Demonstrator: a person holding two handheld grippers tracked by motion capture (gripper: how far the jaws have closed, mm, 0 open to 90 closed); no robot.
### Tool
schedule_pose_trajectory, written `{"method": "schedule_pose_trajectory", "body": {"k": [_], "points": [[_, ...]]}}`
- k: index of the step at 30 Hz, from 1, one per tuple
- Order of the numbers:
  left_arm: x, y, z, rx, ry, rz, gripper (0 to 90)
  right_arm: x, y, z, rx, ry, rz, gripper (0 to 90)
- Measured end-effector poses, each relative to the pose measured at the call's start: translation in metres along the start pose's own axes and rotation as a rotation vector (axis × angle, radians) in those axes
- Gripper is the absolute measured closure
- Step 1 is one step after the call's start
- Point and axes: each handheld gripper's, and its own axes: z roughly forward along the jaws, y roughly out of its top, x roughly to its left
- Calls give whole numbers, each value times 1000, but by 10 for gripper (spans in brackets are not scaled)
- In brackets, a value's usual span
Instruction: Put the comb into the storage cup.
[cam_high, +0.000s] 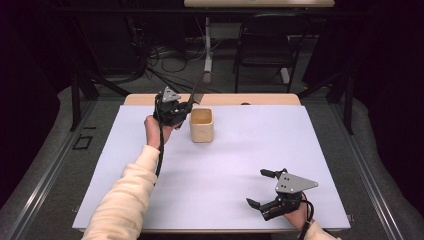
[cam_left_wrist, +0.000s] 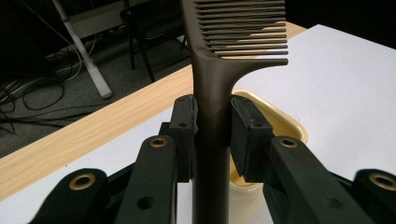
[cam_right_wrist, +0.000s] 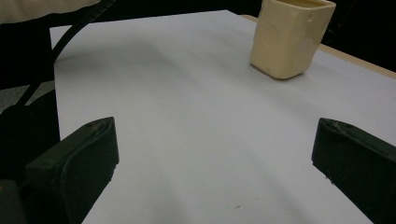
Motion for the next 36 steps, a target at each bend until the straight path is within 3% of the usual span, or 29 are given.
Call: {"method": "schedule_pose_trajectory", "body": {"k": [36], "points": [[-5, 14, 4, -37, 9, 6, 720, 0, 0, 0, 3, 0, -2, 0]]}}
